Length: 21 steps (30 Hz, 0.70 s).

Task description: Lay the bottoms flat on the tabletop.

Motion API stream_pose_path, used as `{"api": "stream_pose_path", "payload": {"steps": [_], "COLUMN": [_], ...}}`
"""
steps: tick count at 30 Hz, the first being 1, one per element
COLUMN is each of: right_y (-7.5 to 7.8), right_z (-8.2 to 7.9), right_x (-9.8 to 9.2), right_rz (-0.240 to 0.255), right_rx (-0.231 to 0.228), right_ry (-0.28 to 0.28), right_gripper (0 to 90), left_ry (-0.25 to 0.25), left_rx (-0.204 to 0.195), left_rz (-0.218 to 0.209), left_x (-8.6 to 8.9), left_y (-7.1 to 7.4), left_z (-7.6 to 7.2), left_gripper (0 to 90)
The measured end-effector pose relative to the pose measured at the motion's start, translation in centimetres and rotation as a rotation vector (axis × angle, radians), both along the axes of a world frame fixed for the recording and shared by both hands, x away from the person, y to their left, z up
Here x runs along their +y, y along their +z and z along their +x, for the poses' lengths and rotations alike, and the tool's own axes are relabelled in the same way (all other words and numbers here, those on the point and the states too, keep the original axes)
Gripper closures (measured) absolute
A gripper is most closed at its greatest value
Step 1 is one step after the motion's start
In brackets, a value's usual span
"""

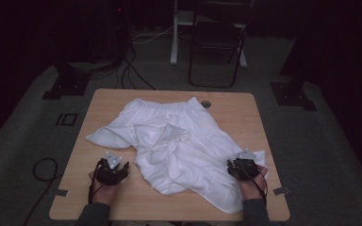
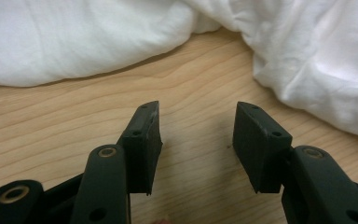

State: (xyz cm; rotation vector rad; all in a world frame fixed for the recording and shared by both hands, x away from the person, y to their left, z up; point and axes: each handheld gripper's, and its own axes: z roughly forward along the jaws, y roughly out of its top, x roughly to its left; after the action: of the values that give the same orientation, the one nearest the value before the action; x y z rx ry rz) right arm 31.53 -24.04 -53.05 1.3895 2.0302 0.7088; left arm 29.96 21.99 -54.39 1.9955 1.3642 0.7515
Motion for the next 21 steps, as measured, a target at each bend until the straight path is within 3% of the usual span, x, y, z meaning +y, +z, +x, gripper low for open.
{"api": "stream_pose_path", "payload": {"steps": [6, 7, 9, 10, 17, 21], "right_y": [-0.8, -1.1, -1.3, -1.4, -1.6, -1.7], "right_z": [0.2, 0.1, -0.1, -0.1, -0.3, -0.3], "right_x": [-0.2, -0.5, -0.7, -0.8, -1.0, -1.0], "right_rz": [0.016, 0.052, 0.078, 0.080, 0.108, 0.110], "right_rx": [0.011, -0.006, -0.018, -0.025, -0.040, -0.041], "right_ry": [0.015, 0.012, 0.005, 0.007, 0.001, 0.000], "right_gripper": [45.9, 45.1, 44.5, 44.5, 44.5, 44.5], "left_ry": [-0.061, -0.080, -0.127, -0.127, -0.218, -0.265], "left_rx": [-0.002, -0.004, -0.019, -0.019, -0.062, -0.065], "left_rz": [-0.022, -0.035, -0.044, -0.044, -0.044, -0.033], "left_x": [-0.9, -1.2, -2.1, -2.1, -5.9, -8.0], "left_y": [1.4, 1.9, 3.2, 3.2, 6.3, 6.8], "left_z": [0.5, 0.7, 1.2, 1.2, 3.4, 4.3], "left_gripper": [51.1, 50.1, 48.5, 48.5, 45.5, 41.7]}}
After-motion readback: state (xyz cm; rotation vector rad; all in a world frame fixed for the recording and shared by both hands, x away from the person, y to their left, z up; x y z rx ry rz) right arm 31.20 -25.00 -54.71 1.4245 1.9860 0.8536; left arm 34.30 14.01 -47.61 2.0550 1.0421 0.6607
